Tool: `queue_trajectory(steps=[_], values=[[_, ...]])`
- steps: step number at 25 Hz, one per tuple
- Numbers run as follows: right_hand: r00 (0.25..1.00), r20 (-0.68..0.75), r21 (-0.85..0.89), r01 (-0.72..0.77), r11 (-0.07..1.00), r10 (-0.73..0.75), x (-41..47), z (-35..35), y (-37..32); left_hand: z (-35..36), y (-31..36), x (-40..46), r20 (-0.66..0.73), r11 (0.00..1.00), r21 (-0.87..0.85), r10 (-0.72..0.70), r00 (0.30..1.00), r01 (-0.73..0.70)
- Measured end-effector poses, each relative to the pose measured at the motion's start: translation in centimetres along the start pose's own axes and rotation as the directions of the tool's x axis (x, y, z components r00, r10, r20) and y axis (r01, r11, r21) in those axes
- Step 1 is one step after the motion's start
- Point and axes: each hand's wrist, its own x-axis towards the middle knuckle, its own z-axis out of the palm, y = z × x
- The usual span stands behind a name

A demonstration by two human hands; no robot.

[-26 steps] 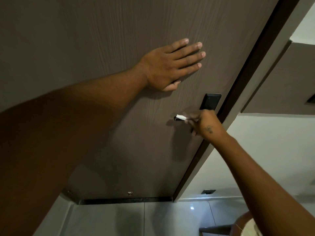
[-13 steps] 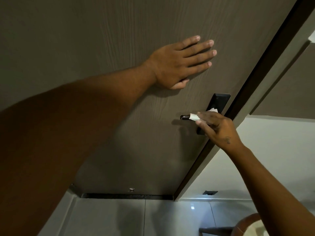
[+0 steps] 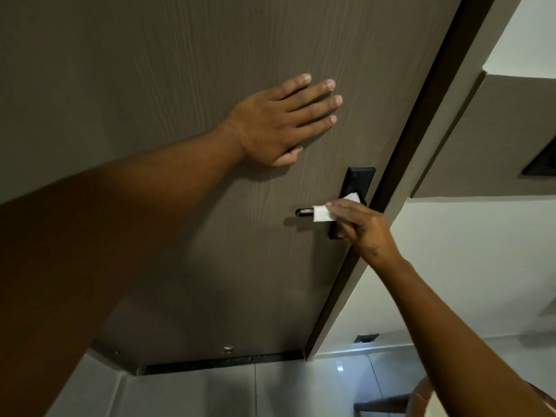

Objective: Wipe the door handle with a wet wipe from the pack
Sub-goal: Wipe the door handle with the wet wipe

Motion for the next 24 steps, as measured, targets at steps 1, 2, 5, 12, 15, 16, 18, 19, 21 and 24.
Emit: queue_trajectory(steps=[1, 2, 5, 12, 15, 16, 18, 19, 21, 24], values=[[0.999, -0.028, -0.025, -0.025, 0.999, 0.024, -0.5, -1.1, 1.0, 0.1, -0.1, 0.1, -0.005, 1.0, -0.007, -0.008, 1.0, 0.008], [0.997, -0.065, -0.035, -0.048, 0.998, 0.045, -0.7, -1.7, 1.7, 0.2, -0.1, 0.0, -0.002, 1.0, -0.003, -0.015, 1.0, 0.015], [0.962, -0.218, 0.094, -0.145, 0.985, 0.163, -1.2, 0.0, 1.6, 0.0, 0.1, -0.2, 0.017, 1.0, -0.01, -0.009, 1.0, 0.009], [0.557, -0.481, 0.646, -0.296, 0.703, 0.677, 0.5, 5.5, -2.6, 0.0, 0.1, -0.2, -0.007, 1.0, -0.002, -0.017, 1.0, 0.017], [0.4, -0.402, 0.814, -0.255, 0.521, 0.824, 1.2, 5.5, -3.9, 0.1, 0.1, -0.2, -0.022, 1.0, 0.006, -0.018, 1.0, 0.018], [0.372, -0.381, 0.83, -0.265, 0.49, 0.847, 1.3, 5.4, -4.0, 0.1, 0.2, -0.2, -0.027, 1.0, 0.008, -0.019, 0.999, 0.019], [0.318, -0.331, 0.848, -0.312, 0.428, 0.888, 1.6, 5.3, -4.4, 0.1, 0.1, -0.2, -0.035, 1.0, 0.018, -0.018, 0.999, 0.019], [0.291, -0.307, 0.856, -0.331, 0.397, 0.906, 1.7, 5.2, -4.7, 0.1, 0.1, -0.2, -0.035, 1.0, 0.018, -0.017, 0.999, 0.017], [0.239, -0.233, 0.895, -0.325, 0.304, 0.943, 1.8, 5.0, -5.3, 0.2, 0.1, -0.2, -0.03, 1.0, 0.015, -0.019, 0.999, 0.019], [0.23, -0.031, 0.958, -0.27, 0.095, 0.973, 2.1, 5.2, -6.6, 0.2, 0.2, -0.3, -0.025, 1.0, 0.012, -0.023, 0.999, 0.023]])
